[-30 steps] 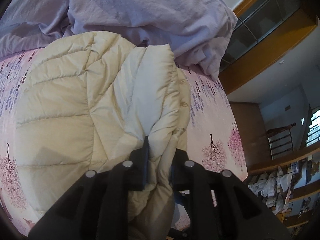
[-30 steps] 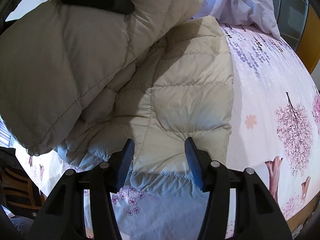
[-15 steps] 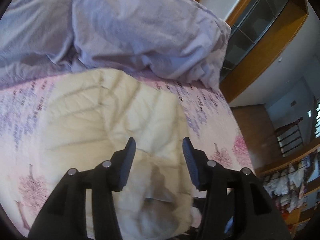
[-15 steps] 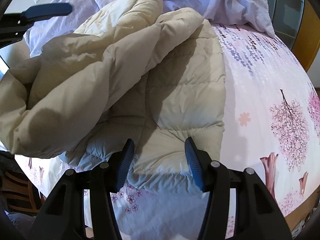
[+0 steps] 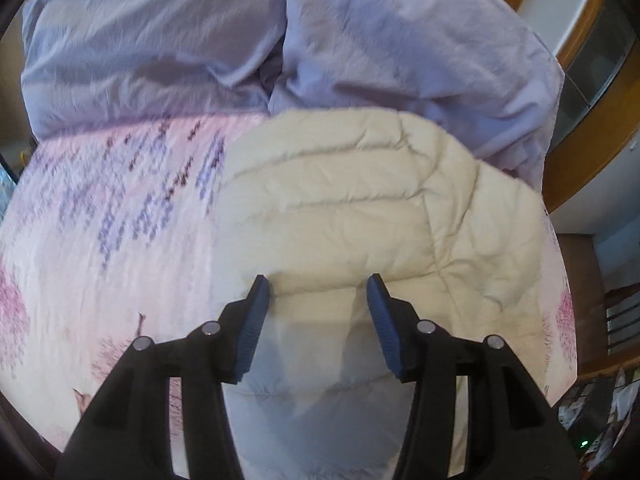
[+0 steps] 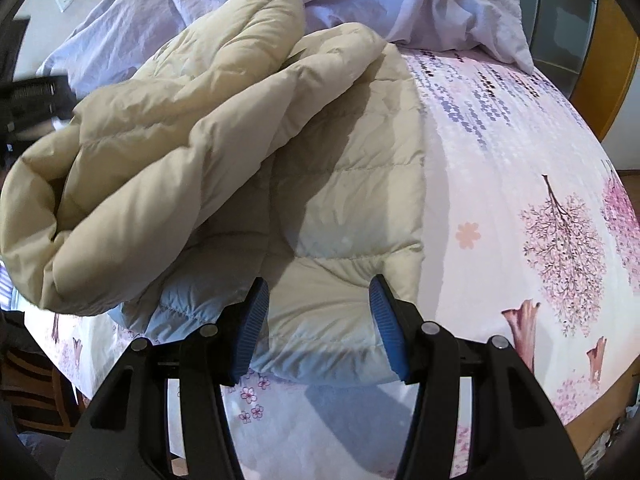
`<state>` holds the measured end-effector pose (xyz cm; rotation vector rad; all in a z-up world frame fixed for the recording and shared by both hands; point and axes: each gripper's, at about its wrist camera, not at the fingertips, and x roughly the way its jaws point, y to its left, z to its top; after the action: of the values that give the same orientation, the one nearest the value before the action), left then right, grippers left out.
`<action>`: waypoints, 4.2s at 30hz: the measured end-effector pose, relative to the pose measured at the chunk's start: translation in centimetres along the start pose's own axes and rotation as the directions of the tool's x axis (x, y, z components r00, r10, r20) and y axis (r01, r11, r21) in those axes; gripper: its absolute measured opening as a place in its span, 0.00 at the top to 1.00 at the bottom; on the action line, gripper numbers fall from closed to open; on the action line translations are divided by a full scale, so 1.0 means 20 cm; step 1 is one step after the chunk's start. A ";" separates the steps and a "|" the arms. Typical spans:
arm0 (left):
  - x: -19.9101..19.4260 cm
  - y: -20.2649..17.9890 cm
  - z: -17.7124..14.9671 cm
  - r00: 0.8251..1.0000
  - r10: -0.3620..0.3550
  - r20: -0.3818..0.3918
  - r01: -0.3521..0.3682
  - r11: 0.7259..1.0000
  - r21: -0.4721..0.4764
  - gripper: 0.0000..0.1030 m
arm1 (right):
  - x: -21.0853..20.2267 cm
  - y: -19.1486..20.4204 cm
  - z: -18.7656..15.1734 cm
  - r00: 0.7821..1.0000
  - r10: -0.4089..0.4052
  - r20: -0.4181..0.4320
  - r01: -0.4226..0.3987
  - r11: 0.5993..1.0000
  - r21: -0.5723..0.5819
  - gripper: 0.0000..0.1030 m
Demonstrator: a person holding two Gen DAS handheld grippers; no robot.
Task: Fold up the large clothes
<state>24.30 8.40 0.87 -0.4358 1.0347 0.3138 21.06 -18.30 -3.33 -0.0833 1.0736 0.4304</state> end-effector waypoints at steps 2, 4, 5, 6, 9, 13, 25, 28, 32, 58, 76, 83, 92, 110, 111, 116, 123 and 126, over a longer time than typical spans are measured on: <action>0.03 -0.02 -0.01 1.000 -0.002 0.000 0.002 1.000 0.007 0.49 | 0.00 -0.02 0.01 1.000 -0.015 0.003 0.015 1.000 0.003 0.47; 0.04 -0.05 -0.03 1.000 -0.006 -0.002 0.006 1.000 0.027 0.49 | -0.01 -0.05 0.02 1.000 -0.030 0.006 0.030 1.000 0.009 0.47; 0.05 -0.07 -0.04 1.000 -0.005 -0.004 0.006 0.999 0.036 0.49 | -0.01 -0.07 0.02 0.999 -0.043 0.009 0.042 0.999 0.016 0.47; 0.07 -0.10 -0.05 1.000 -0.008 -0.008 0.009 0.999 0.047 0.48 | -0.02 -0.10 0.03 0.998 -0.059 0.013 0.059 0.998 0.027 0.47; 0.11 -0.16 -0.07 1.000 -0.012 -0.018 0.013 0.998 0.063 0.47 | -0.04 -0.19 0.04 0.995 -0.094 0.020 0.092 0.993 0.070 0.47; 0.17 -0.23 -0.09 1.000 -0.013 -0.028 0.015 0.997 0.074 0.46 | -0.10 -0.31 0.09 0.991 -0.129 0.044 0.124 0.986 0.109 0.47; 0.25 -0.36 -0.13 0.999 -0.004 -0.042 0.008 0.994 0.111 0.43 | -0.31 -0.31 0.28 0.990 -0.041 0.135 0.027 0.994 0.103 0.49; 0.25 -0.37 -0.13 0.999 0.003 -0.041 0.002 0.993 0.116 0.43 | -0.33 -0.19 0.32 0.990 0.033 0.140 -0.040 0.998 0.048 0.57; 0.25 -0.36 -0.12 0.999 0.006 -0.042 -0.001 0.993 0.118 0.43 | -0.32 -0.06 0.34 0.988 0.089 0.128 -0.088 0.996 -0.015 0.63; 0.14 -0.37 -0.06 1.000 -0.027 0.002 0.027 0.991 0.130 0.43 | -0.02 -0.03 0.22 0.999 -0.012 -0.040 0.010 0.999 -0.038 0.67; 0.23 -0.32 0.07 0.987 0.119 0.104 -0.142 0.959 0.245 0.39 | 0.03 -0.08 0.20 0.998 -0.003 -0.069 0.005 1.000 0.022 0.67; 0.31 -0.34 0.00 0.982 0.158 0.099 -0.178 0.955 0.240 0.39 | -0.08 -0.07 0.26 1.000 0.010 -0.021 -0.009 0.999 0.032 0.62; 0.32 -0.35 0.01 0.985 0.144 0.095 -0.163 0.960 0.228 0.39 | -0.18 -0.01 0.52 0.992 0.026 0.121 -0.027 1.000 0.011 0.47; 0.36 -0.33 0.01 0.987 0.133 0.095 -0.149 0.970 0.192 0.31 | 0.18 -0.06 0.55 0.988 -0.103 0.114 0.097 0.993 0.061 0.46; 0.36 -0.33 0.01 0.986 0.134 0.098 -0.151 0.970 0.192 0.31 | 0.19 -0.06 0.54 0.988 -0.105 0.116 0.099 0.993 0.056 0.46; 0.38 -0.34 0.01 0.984 0.140 0.112 -0.160 0.968 0.193 0.29 | 0.23 -0.08 0.53 0.988 -0.100 0.117 0.094 0.994 0.056 0.45; 0.40 -0.33 -0.01 0.980 0.144 0.140 -0.169 0.969 0.182 0.24 | 0.27 -0.08 0.51 0.985 -0.101 0.139 0.096 0.994 0.048 0.42; 0.41 -0.31 -0.01 0.979 0.142 0.147 -0.166 0.972 0.166 0.20 | 0.28 -0.09 0.50 0.983 -0.100 0.156 0.094 0.994 0.047 0.41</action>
<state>30.88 3.21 -5.15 -0.1705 0.9569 0.3809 32.23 -15.48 -3.65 -0.0654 0.9175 0.3221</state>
